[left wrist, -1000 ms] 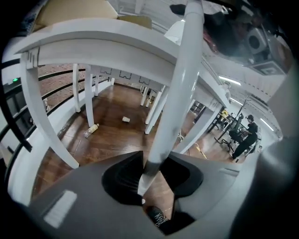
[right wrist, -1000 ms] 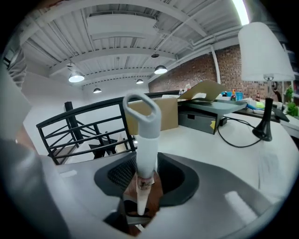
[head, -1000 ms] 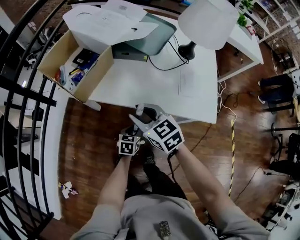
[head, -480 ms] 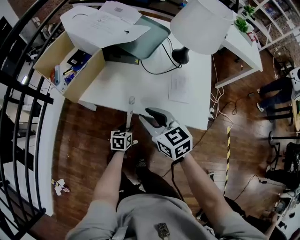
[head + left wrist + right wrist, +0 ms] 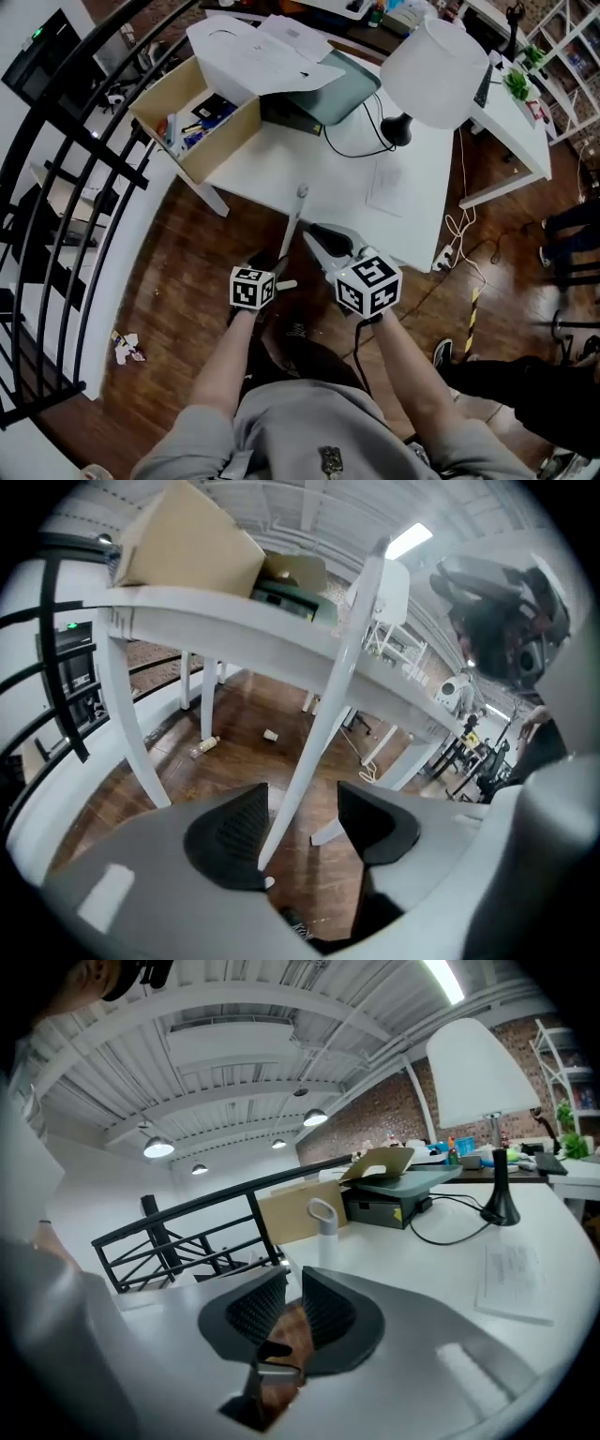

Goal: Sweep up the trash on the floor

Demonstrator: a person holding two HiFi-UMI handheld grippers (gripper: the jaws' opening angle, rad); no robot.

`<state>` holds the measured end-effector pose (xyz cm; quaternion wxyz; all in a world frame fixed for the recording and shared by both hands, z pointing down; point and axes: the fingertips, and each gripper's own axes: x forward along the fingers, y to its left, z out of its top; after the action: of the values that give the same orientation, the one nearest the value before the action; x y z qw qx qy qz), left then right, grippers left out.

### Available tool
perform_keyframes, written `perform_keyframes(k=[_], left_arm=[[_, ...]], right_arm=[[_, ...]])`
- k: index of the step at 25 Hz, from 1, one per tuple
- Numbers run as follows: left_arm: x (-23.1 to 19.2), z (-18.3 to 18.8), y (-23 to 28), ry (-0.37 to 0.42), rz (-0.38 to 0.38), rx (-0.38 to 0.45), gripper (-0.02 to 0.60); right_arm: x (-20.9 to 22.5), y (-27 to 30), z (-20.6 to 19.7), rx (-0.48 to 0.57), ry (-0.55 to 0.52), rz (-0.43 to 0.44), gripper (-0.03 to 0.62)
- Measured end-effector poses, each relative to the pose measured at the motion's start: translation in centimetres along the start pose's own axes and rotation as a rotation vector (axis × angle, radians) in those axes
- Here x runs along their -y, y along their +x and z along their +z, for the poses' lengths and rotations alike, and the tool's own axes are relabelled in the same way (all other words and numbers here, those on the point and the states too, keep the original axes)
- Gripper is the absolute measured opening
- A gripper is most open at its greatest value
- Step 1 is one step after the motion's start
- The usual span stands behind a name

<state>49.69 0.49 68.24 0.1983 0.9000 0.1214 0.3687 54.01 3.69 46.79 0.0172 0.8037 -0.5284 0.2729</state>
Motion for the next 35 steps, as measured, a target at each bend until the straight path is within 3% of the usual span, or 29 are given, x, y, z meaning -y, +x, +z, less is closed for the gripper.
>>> perform_keyframes(k=[2,5,6,13,18,27,31,35], left_arm=[[0.3,1.7,-3.9,-0.038,-0.009,0.096,0.205],[-0.4,5.3,-11.8,-0.046,0.019,0.296,0.033],[-0.8,6.2,-14.5,-0.045,0.027,0.352,0.005],[-4.2,5.7,-33.1,0.012,0.154,0.556,0.005],[-7.7,2.0,-47.4,0.009,0.288,0.638,0.005],[-14.2,-9.1,-67.6,-0.125,0.631,0.728,0.005],[-15.2,-13.7,-73.8,-0.201,0.758,0.771,0.005],[-14.9,-15.9,-78.1,-0.237,0.845,0.82,0.005]], right_arm=[[-2.5,0.7,0.6,0.013,0.006,0.068,0.034],[-8.0,3.0,2.5,0.031,-0.037,0.197,0.0],[-10.2,3.8,3.3,0.042,-0.061,0.24,0.0],[-27.1,8.0,6.5,0.09,-0.221,0.431,0.0],[-42.0,10.6,5.5,0.074,-0.303,0.601,0.0],[-65.8,12.6,-0.8,0.003,-0.423,0.888,0.0],[-73.1,11.9,-2.5,-0.017,-0.459,1.007,0.0],[-77.9,10.9,-3.3,-0.02,-0.486,1.097,0.0]])
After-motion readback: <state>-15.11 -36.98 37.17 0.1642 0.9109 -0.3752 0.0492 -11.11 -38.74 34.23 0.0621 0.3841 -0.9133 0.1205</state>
